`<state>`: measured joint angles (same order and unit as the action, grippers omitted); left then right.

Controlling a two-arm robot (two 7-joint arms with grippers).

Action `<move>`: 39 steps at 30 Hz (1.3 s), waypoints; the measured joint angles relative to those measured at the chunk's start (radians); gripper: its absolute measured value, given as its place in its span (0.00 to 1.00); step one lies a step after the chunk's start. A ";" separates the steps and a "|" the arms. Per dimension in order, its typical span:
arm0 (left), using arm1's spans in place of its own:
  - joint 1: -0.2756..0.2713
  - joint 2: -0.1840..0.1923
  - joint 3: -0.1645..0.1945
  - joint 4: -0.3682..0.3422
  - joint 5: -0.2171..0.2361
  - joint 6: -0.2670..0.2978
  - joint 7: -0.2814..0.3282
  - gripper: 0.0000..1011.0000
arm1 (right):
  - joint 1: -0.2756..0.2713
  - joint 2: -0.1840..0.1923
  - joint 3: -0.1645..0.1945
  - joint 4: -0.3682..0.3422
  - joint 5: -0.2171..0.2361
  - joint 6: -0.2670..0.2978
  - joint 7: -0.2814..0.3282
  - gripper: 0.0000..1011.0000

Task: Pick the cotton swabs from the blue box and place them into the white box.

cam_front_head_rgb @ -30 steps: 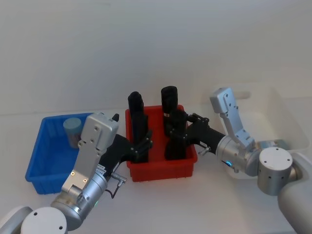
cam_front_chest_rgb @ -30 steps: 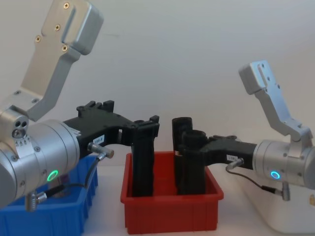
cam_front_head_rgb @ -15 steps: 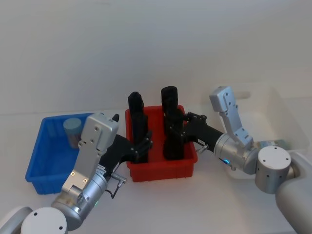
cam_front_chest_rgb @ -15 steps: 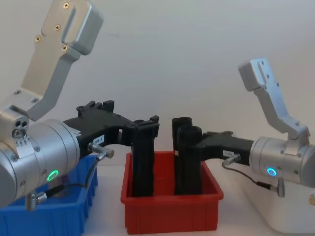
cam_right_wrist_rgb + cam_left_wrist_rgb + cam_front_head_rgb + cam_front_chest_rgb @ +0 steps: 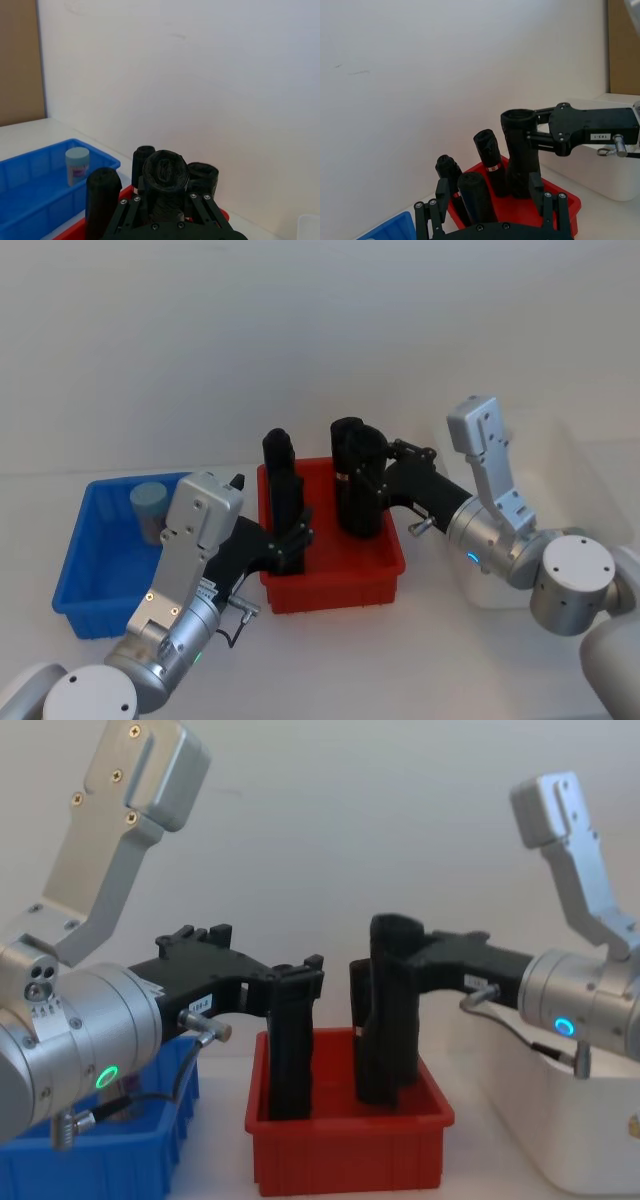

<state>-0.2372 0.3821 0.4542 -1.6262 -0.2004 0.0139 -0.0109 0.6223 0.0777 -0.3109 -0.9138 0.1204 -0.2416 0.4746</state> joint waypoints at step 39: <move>0.000 0.000 0.000 0.000 0.000 0.000 0.000 0.99 | -0.285 0.181 0.090 -0.600 -0.030 0.200 -0.340 0.37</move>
<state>-0.2372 0.3821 0.4542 -1.6262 -0.2004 0.0138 -0.0109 0.3375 0.2587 -0.2214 -1.5135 0.0902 -0.0412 0.1349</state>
